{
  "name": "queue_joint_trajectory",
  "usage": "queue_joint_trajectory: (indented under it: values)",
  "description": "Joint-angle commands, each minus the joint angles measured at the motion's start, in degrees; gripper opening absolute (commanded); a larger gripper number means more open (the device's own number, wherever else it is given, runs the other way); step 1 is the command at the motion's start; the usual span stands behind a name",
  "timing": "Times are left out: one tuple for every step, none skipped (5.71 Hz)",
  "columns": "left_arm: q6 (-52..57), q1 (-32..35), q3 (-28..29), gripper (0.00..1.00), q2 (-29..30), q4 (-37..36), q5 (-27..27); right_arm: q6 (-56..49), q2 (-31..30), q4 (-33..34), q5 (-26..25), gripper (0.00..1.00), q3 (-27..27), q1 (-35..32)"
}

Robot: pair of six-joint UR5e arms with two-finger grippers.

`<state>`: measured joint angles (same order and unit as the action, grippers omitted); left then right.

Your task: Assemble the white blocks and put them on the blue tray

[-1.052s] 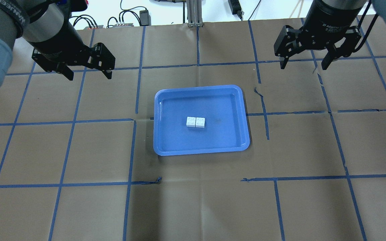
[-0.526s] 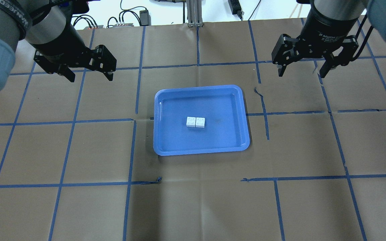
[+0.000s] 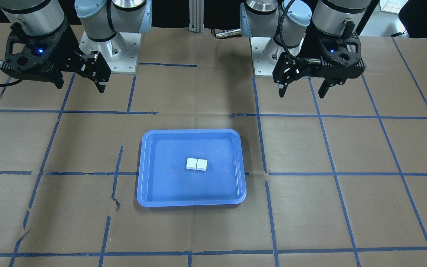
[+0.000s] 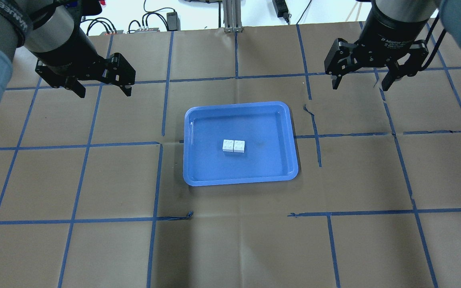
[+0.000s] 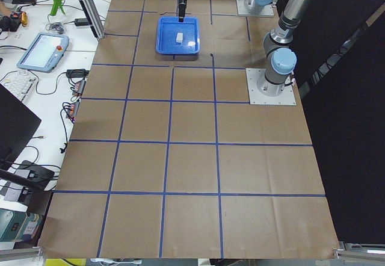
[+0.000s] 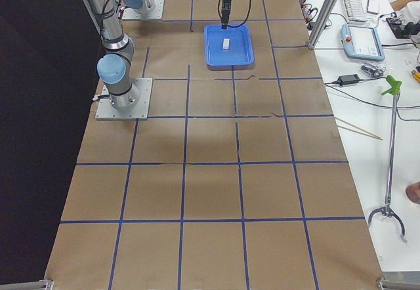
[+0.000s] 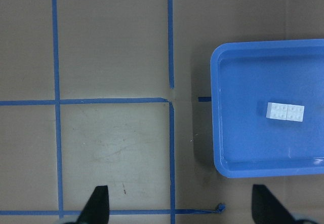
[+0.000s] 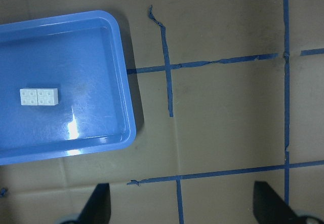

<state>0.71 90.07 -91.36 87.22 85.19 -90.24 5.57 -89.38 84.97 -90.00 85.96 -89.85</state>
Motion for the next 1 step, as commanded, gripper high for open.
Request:
queue_joint_trajectory:
  values:
    - [0.0, 0.3, 0.1, 0.99, -0.4, 0.1, -0.1, 0.1, 0.0, 0.0, 0.0, 1.00, 0.0, 0.0]
